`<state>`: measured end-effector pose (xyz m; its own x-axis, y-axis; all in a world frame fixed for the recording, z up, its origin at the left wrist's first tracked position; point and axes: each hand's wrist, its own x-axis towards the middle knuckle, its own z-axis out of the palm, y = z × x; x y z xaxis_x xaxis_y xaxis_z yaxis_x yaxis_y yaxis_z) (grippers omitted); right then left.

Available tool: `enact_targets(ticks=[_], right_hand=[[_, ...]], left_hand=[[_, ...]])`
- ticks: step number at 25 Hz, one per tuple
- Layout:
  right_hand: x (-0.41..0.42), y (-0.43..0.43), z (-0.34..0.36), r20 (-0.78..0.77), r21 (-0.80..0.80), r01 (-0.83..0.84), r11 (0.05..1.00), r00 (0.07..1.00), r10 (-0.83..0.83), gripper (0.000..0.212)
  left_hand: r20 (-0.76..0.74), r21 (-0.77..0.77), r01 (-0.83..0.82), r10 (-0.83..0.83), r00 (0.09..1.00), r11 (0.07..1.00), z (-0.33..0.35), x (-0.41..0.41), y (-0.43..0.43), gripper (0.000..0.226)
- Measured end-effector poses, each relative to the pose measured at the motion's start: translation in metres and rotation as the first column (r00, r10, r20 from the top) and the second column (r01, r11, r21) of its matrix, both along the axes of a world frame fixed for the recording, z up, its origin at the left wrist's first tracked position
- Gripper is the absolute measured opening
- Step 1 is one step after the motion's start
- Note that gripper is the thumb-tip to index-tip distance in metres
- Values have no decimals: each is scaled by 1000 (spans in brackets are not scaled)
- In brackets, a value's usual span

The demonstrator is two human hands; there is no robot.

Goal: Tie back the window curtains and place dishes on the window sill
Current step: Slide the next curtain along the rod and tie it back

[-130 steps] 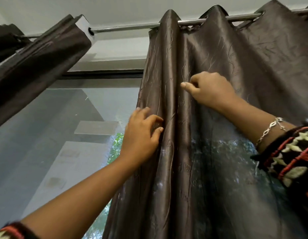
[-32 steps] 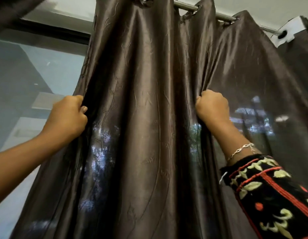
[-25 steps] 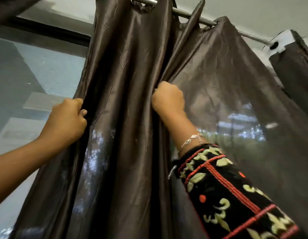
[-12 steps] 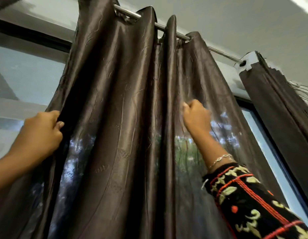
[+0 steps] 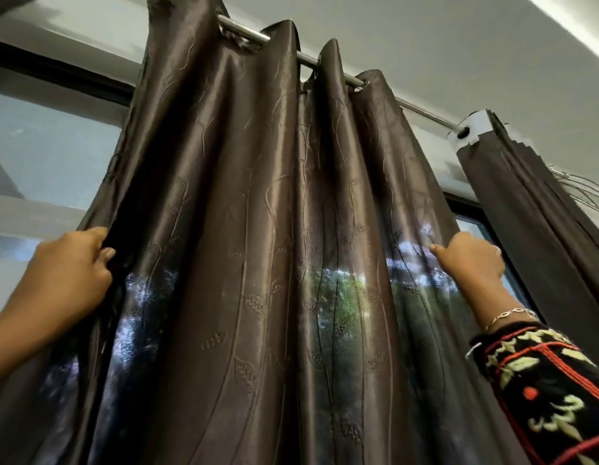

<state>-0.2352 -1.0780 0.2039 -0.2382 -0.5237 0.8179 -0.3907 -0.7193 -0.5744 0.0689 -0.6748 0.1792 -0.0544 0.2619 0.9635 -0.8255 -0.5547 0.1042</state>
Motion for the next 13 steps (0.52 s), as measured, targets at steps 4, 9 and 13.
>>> enact_targets(ticks=[4,9,13], right_hand=[[18,19,-1,28,-101,-9,995,1000,12,42],[14,17,-7,-10,107,31,994,1000,-30,50],[24,36,-14,-92,24,-46,999,995,48,29]], left_hand=[[-31,29,-17,18,999,999,-12,-39,-3,16],[-66,65,6,-2,998,998,-20,-71,0,5],[-78,74,-3,9,997,997,-24,-83,-2,9]])
